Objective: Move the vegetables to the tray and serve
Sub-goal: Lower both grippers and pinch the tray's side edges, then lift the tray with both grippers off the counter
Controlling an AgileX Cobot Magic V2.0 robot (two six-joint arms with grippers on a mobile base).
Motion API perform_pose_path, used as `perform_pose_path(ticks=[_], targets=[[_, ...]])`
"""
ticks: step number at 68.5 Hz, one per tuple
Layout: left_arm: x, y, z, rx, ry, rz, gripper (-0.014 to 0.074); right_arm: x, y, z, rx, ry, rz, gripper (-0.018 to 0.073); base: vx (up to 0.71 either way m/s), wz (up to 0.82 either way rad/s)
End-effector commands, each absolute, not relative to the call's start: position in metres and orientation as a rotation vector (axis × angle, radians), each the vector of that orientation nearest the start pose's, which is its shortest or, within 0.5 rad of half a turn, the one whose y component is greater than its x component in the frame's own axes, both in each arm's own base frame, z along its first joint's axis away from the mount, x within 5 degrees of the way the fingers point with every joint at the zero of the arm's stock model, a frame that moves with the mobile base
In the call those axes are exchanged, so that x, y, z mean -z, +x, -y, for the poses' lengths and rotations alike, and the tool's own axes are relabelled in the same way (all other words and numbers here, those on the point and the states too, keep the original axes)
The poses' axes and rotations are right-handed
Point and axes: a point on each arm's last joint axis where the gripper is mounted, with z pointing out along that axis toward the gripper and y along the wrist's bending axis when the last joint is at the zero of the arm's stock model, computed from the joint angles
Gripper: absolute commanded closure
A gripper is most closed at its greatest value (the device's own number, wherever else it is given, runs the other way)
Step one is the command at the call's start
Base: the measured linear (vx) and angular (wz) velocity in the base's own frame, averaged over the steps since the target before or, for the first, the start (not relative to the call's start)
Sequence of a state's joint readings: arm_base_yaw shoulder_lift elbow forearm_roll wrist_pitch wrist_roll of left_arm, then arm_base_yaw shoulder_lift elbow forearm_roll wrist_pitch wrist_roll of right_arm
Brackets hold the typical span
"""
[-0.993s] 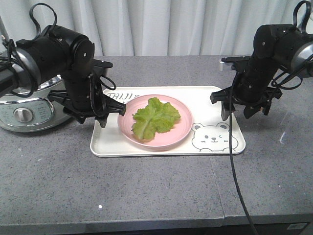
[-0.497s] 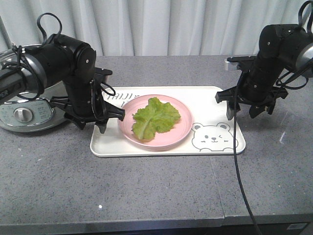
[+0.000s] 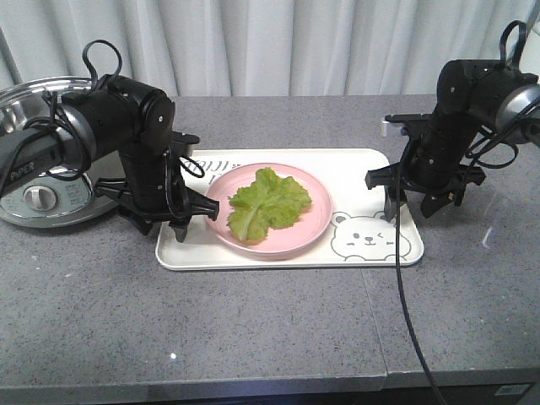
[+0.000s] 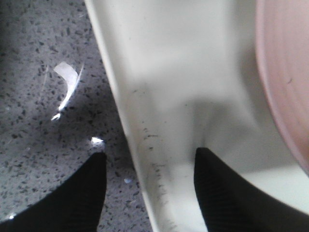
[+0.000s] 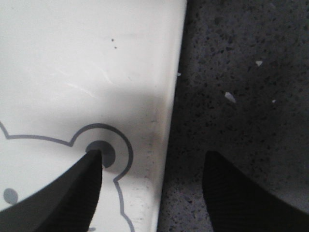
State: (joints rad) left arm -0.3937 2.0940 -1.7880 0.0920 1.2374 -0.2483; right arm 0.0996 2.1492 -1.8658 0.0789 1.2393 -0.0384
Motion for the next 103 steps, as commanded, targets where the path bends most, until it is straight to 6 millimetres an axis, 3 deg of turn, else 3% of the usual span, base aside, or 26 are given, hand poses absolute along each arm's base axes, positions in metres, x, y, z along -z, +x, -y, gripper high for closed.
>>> perform_pose_path(ticks=[1,13,22,45,57,79,103], targets=[[-0.247,0.401,0.158,-0.034,0.238,-2.957,0.0209,-0.247,0.440,-0.047,-0.133,-0.180,-2.978,0.0148,0.00,0.00],[-0.241,0.403,0.158,-0.040,0.240,-2.970,0.0213,-0.243,0.441,-0.048,-0.137,-0.179,-2.987,0.0202,0.00,0.00],[-0.241,0.403,0.158,-0.041,0.256,-2.967,0.0264,-0.243,0.441,-0.048,-0.137,-0.181,-2.986,0.0284,0.00,0.00],[-0.240,0.402,0.162,0.018,0.295,-2.974,0.0605,-0.243,0.441,-0.048,-0.145,-0.207,-2.985,0.0575,0.00,0.00],[-0.242,0.401,0.162,0.032,0.299,-2.973,0.0604,-0.245,0.440,-0.050,-0.168,-0.215,-2.977,0.0569,0.00,0.00],[-0.269,0.396,0.161,0.076,0.326,-2.882,0.0603,-0.262,0.435,-0.049,-0.171,-0.220,-2.939,0.0566,0.00,0.00],[-0.295,0.386,0.161,0.126,0.319,-2.817,0.0603,-0.294,0.424,-0.048,-0.171,-0.220,-2.864,0.0565,0.00,0.00]])
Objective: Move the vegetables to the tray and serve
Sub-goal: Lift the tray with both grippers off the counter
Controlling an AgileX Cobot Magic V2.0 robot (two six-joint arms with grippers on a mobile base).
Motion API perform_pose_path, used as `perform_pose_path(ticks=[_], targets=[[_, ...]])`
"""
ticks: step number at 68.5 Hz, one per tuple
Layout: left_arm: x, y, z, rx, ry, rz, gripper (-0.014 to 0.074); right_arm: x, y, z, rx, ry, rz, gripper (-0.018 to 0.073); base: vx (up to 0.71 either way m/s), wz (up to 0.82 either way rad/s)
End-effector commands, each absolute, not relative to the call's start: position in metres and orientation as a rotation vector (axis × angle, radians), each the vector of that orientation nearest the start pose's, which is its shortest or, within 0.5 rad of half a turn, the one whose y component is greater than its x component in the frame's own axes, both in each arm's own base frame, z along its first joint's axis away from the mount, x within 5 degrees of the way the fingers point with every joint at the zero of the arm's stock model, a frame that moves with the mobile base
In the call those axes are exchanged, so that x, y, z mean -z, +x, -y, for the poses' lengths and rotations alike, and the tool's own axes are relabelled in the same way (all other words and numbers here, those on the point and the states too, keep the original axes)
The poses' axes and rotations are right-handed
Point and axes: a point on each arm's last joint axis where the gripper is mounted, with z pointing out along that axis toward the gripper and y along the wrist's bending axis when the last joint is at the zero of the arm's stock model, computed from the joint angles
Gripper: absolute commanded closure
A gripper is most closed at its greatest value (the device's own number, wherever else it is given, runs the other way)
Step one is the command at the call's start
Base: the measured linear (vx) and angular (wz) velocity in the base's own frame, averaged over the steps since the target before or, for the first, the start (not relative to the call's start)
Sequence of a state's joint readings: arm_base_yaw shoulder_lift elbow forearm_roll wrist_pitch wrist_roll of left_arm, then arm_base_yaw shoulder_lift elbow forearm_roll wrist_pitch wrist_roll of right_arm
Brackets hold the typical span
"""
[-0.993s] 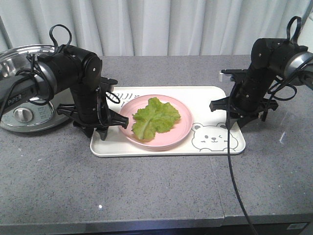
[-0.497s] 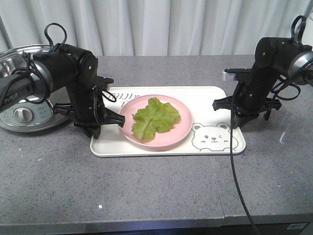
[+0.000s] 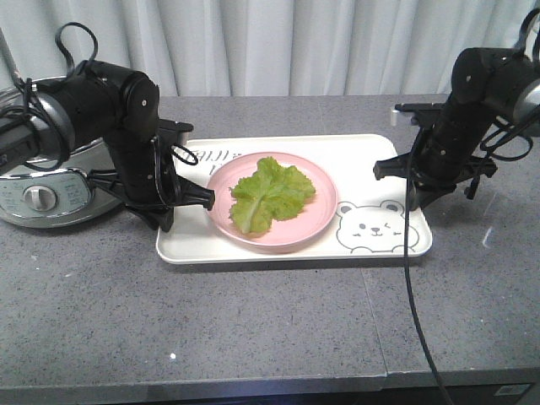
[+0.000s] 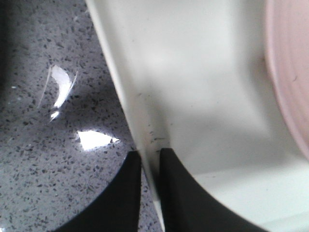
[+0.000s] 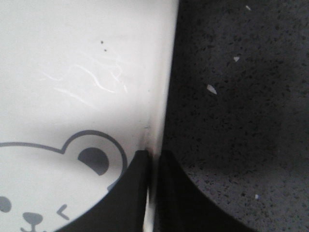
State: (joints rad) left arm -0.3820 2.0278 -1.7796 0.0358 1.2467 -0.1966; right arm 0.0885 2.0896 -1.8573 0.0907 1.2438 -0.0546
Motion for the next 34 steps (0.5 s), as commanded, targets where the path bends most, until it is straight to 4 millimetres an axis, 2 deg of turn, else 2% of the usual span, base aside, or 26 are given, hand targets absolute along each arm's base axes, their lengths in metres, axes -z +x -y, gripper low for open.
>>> perform_pose_path(ticks=[1,34], targets=[[-0.296,0.386,0.161,0.126,0.319,-2.815,0.0603,-0.296,0.423,-0.048,-0.171,-0.220,-2.860,0.0565,0.00,0.00],[-0.342,0.364,0.155,0.200,0.307,-2.711,0.0603,-0.349,0.397,-0.046,-0.171,-0.219,-2.731,0.0565,0.00,0.00]])
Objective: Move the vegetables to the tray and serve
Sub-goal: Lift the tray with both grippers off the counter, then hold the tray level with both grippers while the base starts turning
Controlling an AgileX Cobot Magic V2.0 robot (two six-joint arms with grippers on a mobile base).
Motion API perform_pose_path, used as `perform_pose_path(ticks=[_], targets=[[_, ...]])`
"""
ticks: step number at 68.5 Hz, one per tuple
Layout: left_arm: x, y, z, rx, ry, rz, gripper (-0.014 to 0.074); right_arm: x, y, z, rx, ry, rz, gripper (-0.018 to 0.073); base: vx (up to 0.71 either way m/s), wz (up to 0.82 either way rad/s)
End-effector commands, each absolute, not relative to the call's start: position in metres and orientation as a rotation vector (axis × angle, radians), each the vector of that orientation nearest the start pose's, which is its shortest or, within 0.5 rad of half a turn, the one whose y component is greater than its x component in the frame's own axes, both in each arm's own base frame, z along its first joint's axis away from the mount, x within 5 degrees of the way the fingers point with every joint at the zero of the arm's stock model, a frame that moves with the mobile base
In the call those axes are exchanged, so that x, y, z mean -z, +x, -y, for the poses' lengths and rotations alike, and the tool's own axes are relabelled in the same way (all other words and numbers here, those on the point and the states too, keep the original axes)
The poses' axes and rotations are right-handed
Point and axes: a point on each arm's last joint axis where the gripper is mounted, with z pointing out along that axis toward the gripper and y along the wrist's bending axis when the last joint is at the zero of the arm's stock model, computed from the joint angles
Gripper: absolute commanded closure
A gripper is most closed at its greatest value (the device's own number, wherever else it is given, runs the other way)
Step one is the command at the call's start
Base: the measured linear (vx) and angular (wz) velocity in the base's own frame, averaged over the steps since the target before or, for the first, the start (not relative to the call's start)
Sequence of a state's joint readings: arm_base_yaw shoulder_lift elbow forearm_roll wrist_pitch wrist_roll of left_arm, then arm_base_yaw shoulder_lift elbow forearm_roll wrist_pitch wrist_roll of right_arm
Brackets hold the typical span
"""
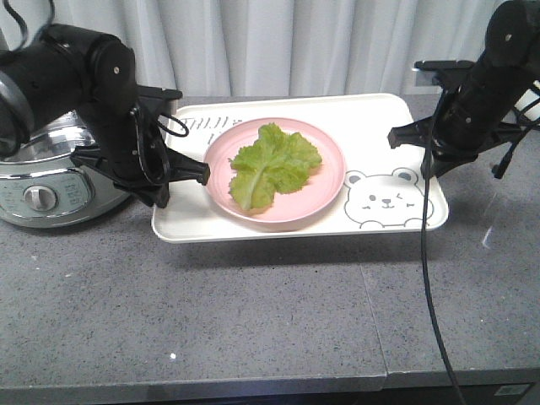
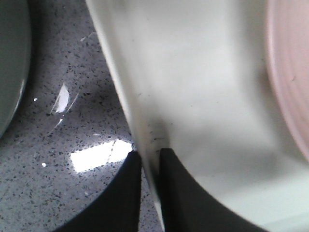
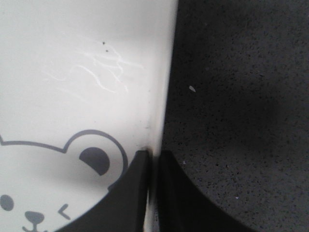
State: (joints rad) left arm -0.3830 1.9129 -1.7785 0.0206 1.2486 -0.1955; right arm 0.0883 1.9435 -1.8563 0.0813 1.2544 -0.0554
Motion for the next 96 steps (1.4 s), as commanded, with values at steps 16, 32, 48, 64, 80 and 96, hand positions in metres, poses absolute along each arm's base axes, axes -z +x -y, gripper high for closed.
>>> perform_pose_path(ticks=[16,32,48,64,80,96], targets=[[-0.358,0.354,0.151,0.207,0.315,-2.681,0.0603,-0.363,0.389,-0.048,-0.215,-0.214,-2.693,0.0565,0.00,0.00],[-0.367,0.349,0.149,0.206,0.337,-2.665,0.0603,-0.366,0.387,-0.051,-0.259,-0.205,-2.686,0.0565,0.00,0.00],[-0.366,0.349,0.149,0.207,0.337,-2.664,0.0603,-0.366,0.387,-0.050,-0.249,-0.207,-2.686,0.0565,0.00,0.00],[-0.366,0.349,0.149,0.205,0.337,-2.665,0.0603,-0.366,0.387,-0.050,-0.238,-0.208,-2.687,0.0565,0.00,0.00],[-0.366,0.348,0.149,0.204,0.338,-2.670,0.0603,-0.366,0.387,-0.050,-0.240,-0.207,-2.687,0.0565,0.00,0.00],[-0.366,0.348,0.149,0.204,0.338,-2.670,0.0603,-0.366,0.387,-0.050,-0.240,-0.207,-2.687,0.0565,0.00,0.00]])
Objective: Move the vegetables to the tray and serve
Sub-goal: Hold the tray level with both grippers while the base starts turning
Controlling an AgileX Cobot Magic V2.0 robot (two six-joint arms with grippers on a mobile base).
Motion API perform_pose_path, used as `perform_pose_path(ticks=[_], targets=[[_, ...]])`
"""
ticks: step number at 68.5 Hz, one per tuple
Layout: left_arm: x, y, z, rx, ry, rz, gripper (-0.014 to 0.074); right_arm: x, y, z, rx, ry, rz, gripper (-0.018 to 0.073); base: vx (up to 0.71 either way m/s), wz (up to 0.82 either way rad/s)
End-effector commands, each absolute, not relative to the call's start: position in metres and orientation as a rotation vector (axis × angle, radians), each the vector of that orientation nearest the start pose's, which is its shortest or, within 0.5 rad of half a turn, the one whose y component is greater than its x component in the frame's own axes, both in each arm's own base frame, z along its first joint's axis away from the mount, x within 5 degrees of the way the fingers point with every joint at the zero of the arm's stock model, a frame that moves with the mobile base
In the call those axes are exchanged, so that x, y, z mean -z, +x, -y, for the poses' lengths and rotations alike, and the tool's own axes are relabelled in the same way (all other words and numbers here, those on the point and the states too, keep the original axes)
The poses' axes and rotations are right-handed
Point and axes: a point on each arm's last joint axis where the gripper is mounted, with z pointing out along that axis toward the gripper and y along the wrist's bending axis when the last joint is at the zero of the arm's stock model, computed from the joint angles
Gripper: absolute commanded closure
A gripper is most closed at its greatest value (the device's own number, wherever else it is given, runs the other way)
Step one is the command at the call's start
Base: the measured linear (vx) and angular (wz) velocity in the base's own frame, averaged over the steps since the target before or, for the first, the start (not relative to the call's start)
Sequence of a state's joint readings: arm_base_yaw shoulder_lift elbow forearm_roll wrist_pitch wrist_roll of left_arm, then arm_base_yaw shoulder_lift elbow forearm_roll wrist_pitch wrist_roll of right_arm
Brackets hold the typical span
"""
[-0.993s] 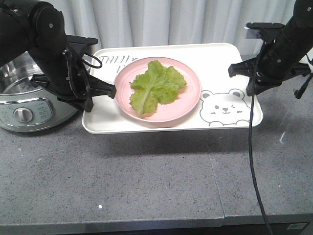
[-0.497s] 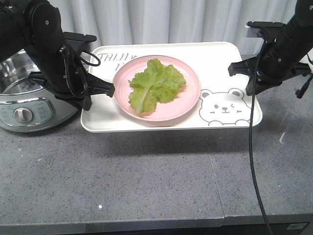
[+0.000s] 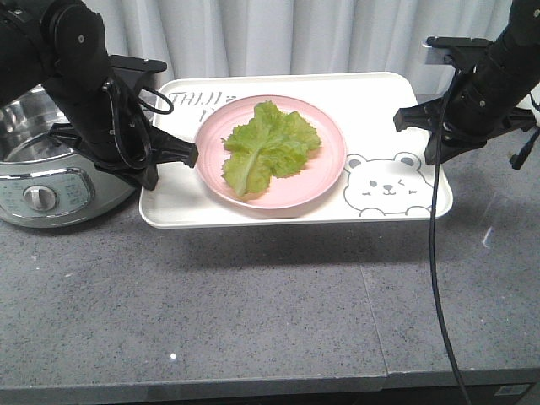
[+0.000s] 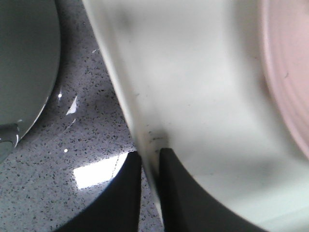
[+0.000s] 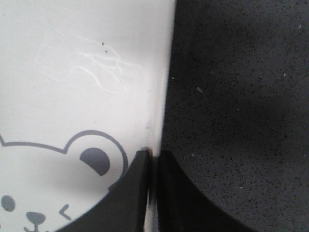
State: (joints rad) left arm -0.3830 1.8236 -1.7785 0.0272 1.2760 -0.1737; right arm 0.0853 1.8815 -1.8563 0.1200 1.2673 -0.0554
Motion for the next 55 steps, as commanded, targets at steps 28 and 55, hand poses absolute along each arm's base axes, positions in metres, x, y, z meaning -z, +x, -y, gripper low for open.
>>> perform_pose_path(ticks=[28,55], targets=[[-0.3662,0.3482,0.1487,0.204,0.338,-2.670,0.0603,-0.3657,0.3873,-0.0497,-0.240,-0.207,-2.686,0.0565,0.00,0.00],[-0.3662,0.3482,0.1487,0.204,0.338,-2.670,0.0603,-0.3657,0.3873,-0.0497,-0.240,-0.207,-2.686,0.0565,0.00,0.00]])
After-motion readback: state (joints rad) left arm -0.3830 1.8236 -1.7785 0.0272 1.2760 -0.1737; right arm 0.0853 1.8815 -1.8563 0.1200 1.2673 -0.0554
